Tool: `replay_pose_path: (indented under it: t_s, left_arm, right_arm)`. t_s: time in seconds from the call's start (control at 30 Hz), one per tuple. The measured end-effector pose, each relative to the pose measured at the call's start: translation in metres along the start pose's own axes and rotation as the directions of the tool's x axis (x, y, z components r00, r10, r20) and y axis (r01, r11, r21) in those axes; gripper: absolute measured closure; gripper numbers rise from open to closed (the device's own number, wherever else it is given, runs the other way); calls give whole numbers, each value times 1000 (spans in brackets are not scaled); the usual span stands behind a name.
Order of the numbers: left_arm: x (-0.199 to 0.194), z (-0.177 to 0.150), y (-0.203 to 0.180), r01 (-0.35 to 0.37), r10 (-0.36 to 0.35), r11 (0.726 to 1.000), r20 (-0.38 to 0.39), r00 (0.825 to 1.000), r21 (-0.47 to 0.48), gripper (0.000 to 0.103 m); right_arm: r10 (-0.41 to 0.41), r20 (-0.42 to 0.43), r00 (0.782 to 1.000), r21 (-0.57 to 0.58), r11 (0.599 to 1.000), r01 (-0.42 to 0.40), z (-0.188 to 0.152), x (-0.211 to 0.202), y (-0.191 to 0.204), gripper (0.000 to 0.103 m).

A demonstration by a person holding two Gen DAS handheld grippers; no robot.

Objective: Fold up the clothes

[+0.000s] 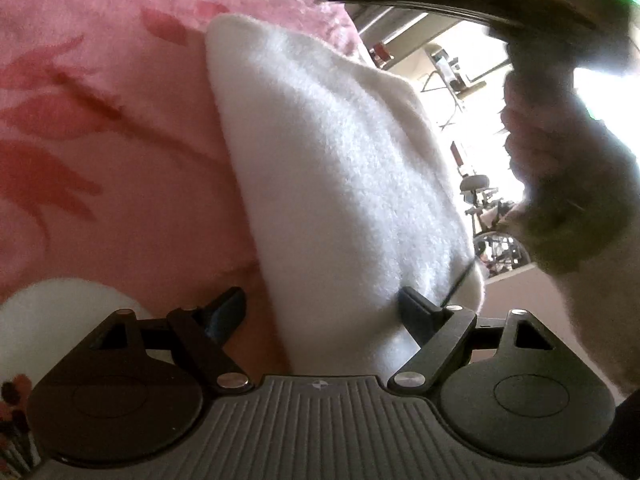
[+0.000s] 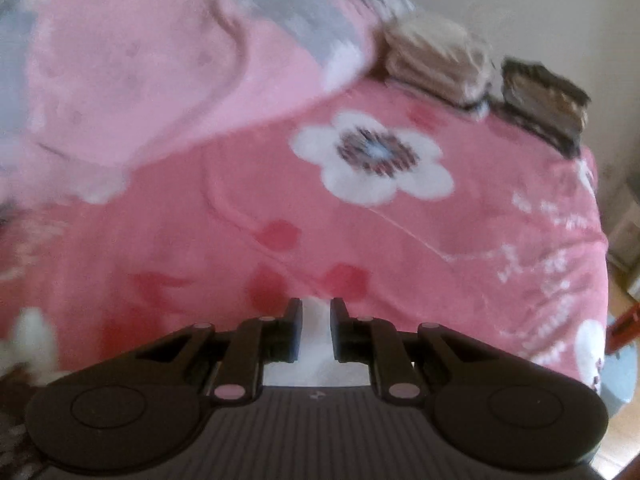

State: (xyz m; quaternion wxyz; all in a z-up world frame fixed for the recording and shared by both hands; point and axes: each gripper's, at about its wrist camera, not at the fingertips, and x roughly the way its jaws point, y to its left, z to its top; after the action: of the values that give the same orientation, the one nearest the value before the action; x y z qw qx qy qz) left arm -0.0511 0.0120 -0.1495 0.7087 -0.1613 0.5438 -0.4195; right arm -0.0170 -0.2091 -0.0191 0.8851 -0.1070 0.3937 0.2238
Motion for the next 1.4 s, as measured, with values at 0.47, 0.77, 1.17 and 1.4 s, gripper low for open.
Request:
replay_pose_path:
  t_s: [0.47, 0.77, 1.17, 1.4]
  left_arm:
    - [2, 3, -3, -53, 54, 999, -10, 999, 9, 21]
    - [1, -9, -12, -94, 98, 989, -28, 995, 117, 24]
    - [-18, -5, 22, -25, 26, 999, -47, 999, 20, 28]
    - [-52, 4, 46, -75, 80, 991, 39, 996, -108, 28]
  right_arm:
    - [16, -177, 984, 7, 1000, -15, -29, 7, 31, 88]
    - [22, -195, 981, 52, 999, -12, -40, 2, 30, 88]
    - [46, -252, 967, 23, 999, -42, -54, -9, 54, 88]
    - [75, -288, 955, 37, 997, -67, -88, 15, 60, 89]
